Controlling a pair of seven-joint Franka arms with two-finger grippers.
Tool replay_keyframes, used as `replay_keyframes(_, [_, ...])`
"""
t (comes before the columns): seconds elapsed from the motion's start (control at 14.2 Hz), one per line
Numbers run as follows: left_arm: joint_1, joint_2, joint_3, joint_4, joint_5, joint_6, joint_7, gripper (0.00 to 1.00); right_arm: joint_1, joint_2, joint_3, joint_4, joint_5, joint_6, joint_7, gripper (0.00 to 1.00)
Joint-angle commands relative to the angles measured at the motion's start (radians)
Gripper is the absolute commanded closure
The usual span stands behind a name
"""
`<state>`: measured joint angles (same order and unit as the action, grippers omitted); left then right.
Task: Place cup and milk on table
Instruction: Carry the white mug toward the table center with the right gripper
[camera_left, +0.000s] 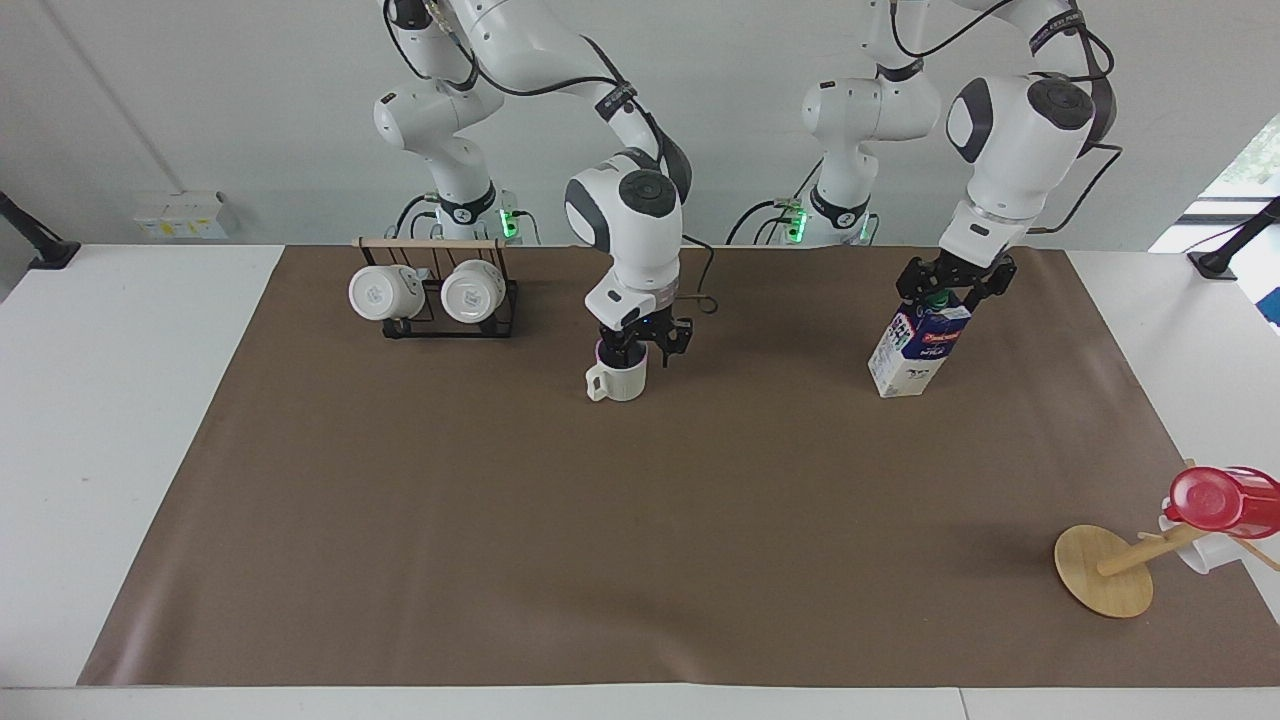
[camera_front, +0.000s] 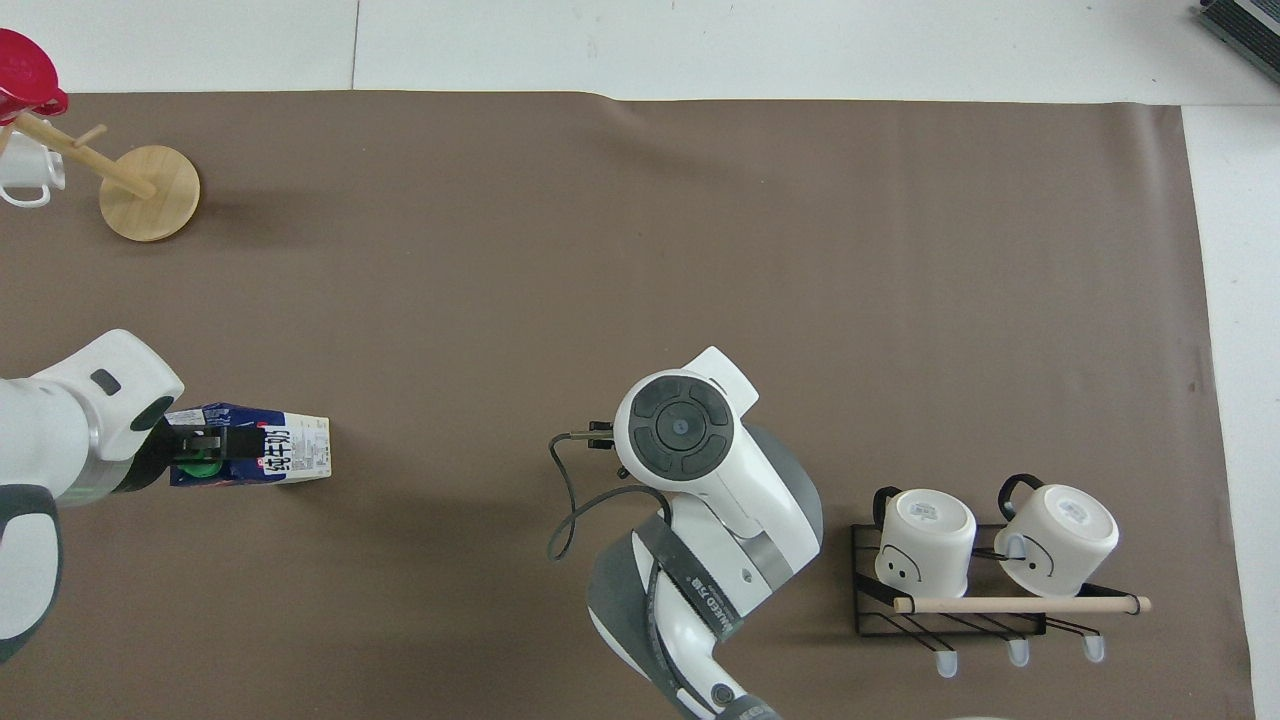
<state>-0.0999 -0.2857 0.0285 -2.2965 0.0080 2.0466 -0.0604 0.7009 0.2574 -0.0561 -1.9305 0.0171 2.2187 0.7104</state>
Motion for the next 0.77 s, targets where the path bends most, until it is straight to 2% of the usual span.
replay_keyframes(0.0, [-0.015, -0.018, 0.007, -0.024, 0.02, 0.023, 0.001, 0.0, -0.017, -0.085, 0.004, -0.01, 0.01, -0.002, -0.029, 0.0])
replay_keyframes(0.14, [-0.017, -0.018, 0.007, -0.032, 0.02, 0.029, 0.001, 0.09, -0.027, -0.127, 0.001, -0.007, 0.01, -0.03, -0.054, 0.0])
replay_keyframes(0.21, [-0.017, -0.018, 0.007, -0.035, 0.02, 0.038, 0.002, 0.1, -0.034, -0.144, -0.001, -0.005, 0.001, -0.051, -0.06, 0.0])
replay_keyframes(0.42, [-0.015, -0.018, 0.007, -0.035, 0.026, 0.038, 0.014, 0.24, -0.075, -0.199, -0.005, 0.007, -0.003, -0.109, -0.087, 0.0])
replay_keyframes(0.7, [-0.015, -0.018, 0.007, -0.035, 0.026, 0.038, 0.017, 0.33, -0.162, -0.26, -0.007, 0.028, -0.014, -0.186, -0.159, 0.0])
